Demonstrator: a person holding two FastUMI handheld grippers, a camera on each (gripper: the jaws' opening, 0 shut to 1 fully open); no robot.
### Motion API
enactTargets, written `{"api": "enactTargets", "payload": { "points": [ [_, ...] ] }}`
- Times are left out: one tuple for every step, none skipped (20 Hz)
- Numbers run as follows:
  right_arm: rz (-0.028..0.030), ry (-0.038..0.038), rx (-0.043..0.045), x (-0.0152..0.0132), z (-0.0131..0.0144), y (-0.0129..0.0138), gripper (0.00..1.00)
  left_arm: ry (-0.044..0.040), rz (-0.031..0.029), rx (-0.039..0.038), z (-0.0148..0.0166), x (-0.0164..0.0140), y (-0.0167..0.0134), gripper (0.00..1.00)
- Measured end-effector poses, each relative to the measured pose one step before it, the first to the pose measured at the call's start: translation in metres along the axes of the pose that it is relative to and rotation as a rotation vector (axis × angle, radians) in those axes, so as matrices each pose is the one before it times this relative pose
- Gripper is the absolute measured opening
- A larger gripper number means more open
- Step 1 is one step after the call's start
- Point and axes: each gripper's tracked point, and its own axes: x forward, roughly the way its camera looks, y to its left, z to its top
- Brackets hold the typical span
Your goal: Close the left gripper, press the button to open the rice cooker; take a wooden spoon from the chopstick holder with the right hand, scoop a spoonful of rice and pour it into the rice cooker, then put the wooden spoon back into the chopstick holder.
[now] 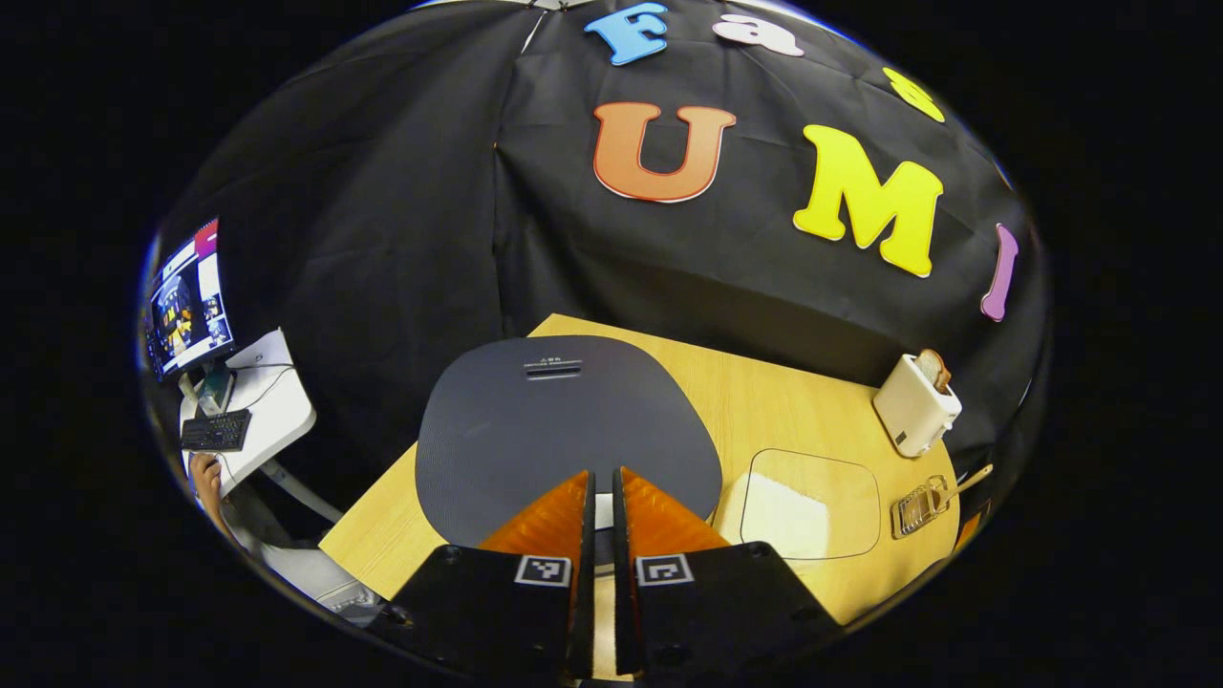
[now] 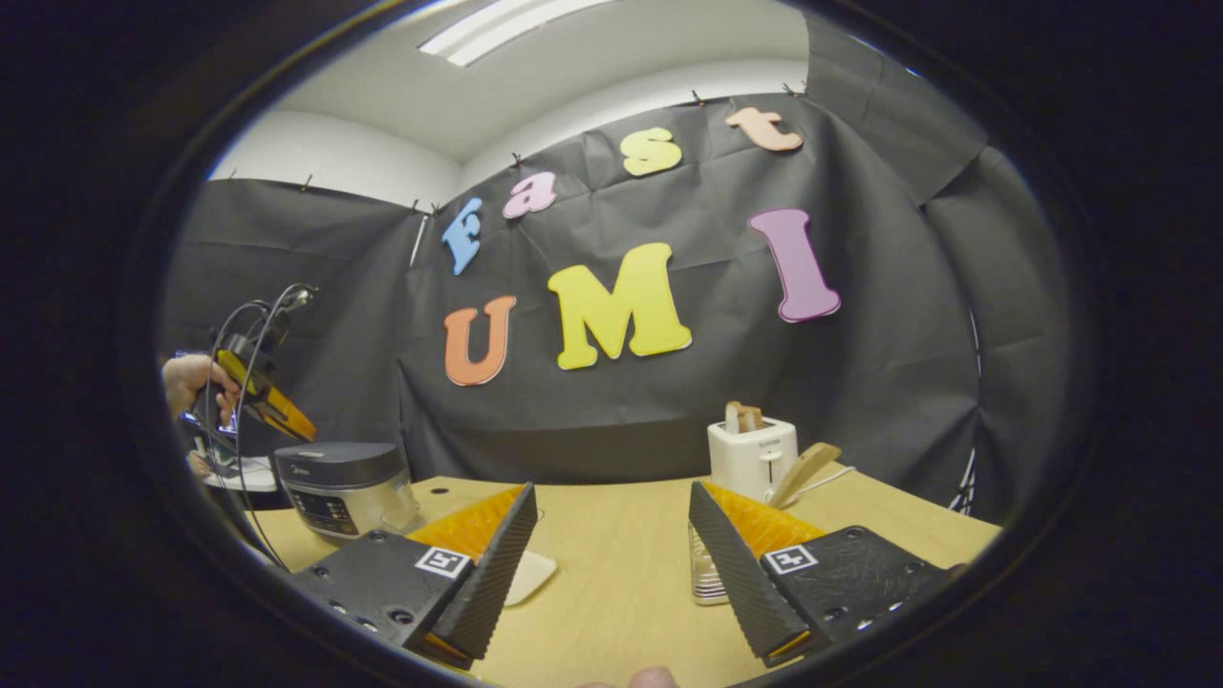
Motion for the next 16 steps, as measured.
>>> {"api": "enactTargets", "payload": {
  "points": [
    [0.00044, 0.00074, 0.00428, 0.00032, -0.00004, -0.00091, 0.95, 0.01532, 0.00427, -0.00954, -0.00322, 0.00181, 0.00111, 0.07],
    [-0.0022, -0.00126, 0.00173, -0.0006, -0.00036, -0.00279, 0.95, 0.01912, 0.00502, -0.01256, -0.00402, 0.00268, 0.00088, 0.06],
    [-0.00306, -0.00154, 0.00272, -0.00006, 0.0, -0.00249, 0.95, 0.01984, -0.00266, -0.01065, -0.00443, 0.00393, 0.00034, 0.03],
    [-0.00282, -0.0018, 0.00645, 0.00052, -0.00071, -0.00199, 0.95, 0.01067, 0.00189, -0.00452, -0.00107, 0.00052, -0.00052, 0.03],
    [-0.00105, 0.00153, 0.00827, 0.00141, -0.00106, -0.00199, 0.95, -0.00529, 0.00146, 0.00495, 0.00406, 0.00048, -0.00066, 0.03],
    [-0.00085, 0.0038, 0.0063, 0.00134, -0.00175, -0.0018, 0.95, 0.01789, 0.0044, 0.00271, -0.0044, -0.00051, 0.00114, 0.03],
    [-0.00113, 0.0048, 0.00485, 0.0016, -0.00143, -0.00071, 0.95, 0.0027, 0.00365, -0.00136, 0.00011, 0.00162, -0.00036, 0.03],
    [-0.00096, 0.00202, 0.00556, 0.0001, -0.00194, -0.00102, 0.92, 0.01417, 0.00355, 0.00533, -0.00384, 0.00038, -0.00263, 0.03],
    [-0.00163, -0.00112, 0.00877, 0.00066, -0.00046, -0.00062, 0.92, -0.00665, 0.00288, 0.02241, 0.00022, 0.0017, -0.00035, 0.03],
    [-0.00076, 0.00121, 0.01106, 0.00055, -0.00253, -0.00035, 0.95, 0.00771, 0.00133, 0.02217, -0.00417, 0.00284, 0.00047, 0.03],
    [0.0029, 0.00492, 0.01317, 0.00091, -0.00244, 0.0006, 0.95, -0.03415, -0.00039, -0.00349, 0.00365, -0.0071, 0.00113, 0.03],
    [0.00492, 0.00922, 0.01021, 0.00081, -0.00402, 0.00194, 0.95, -0.01111, -0.00138, -0.00455, -0.00021, 0.00453, -0.00239, 0.03],
    [0.00494, 0.00863, 0.00326, 0.00044, -0.00262, 0.00162, 0.95, -0.00552, -0.00202, -0.00024, -0.00041, 0.00149, -0.00134, 0.04],
    [0.00079, 0.00453, -0.0047, 0.00028, 0.00065, 0.00062, 0.95, -0.01371, -0.00027, -0.00246, -0.00027, -0.00193, 0.00153, 0.03],
    [-0.00033, -0.0036, -0.00973, -0.00191, 0.0026, 0.00004, 0.95, -0.0016, 0.00441, -0.00912, 0.00103, 0.00068, 0.00019, 0.04],
    [-0.00333, -0.01384, -0.01139, -0.00238, 0.00614, 0.00026, 0.95, -0.01487, 0.00018, -0.02136, 0.00185, -0.00139, 0.00038, 0.03]
  ]
}}
